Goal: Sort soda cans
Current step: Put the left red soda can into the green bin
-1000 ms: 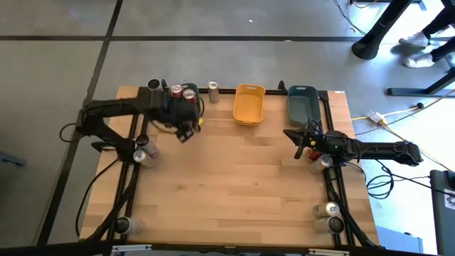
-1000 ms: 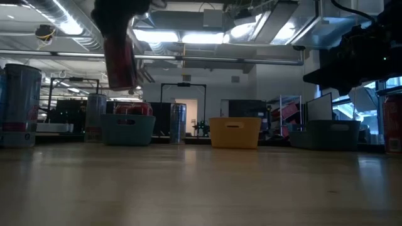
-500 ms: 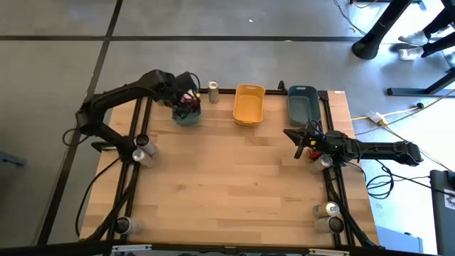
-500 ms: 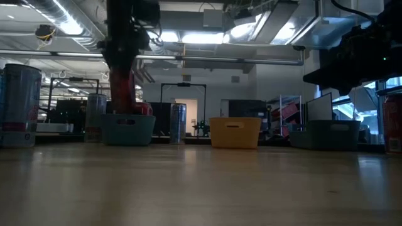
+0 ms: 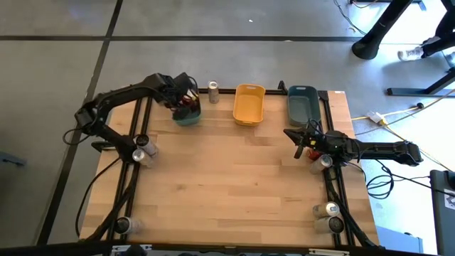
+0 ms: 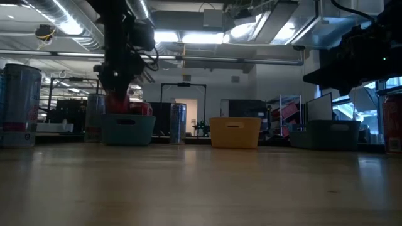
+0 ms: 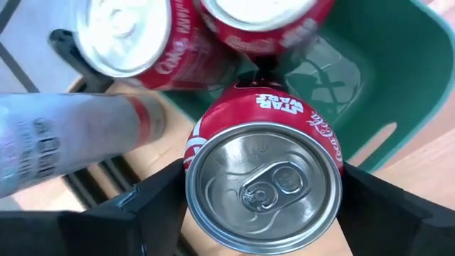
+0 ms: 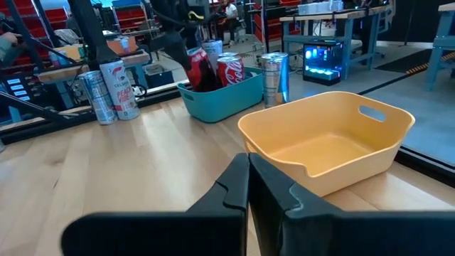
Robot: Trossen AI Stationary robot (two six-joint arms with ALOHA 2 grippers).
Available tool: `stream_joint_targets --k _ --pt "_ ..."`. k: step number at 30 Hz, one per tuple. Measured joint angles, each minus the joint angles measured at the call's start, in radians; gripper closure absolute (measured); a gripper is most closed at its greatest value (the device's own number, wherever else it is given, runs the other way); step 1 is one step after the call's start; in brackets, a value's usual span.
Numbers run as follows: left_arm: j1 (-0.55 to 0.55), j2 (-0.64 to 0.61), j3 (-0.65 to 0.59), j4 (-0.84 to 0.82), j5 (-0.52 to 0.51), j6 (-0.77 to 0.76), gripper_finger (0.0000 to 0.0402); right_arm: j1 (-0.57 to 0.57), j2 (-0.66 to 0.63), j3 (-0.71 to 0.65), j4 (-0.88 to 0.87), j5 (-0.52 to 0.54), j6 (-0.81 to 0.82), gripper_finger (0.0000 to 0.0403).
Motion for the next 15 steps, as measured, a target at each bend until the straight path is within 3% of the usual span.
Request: stream_joint_targets --k 15 --pt "0.001 0.005 -0.075 0.105 0.002 0.045 0.0109 0.000 0.000 0.000 0.000 0.005 -0.010 0.0393"
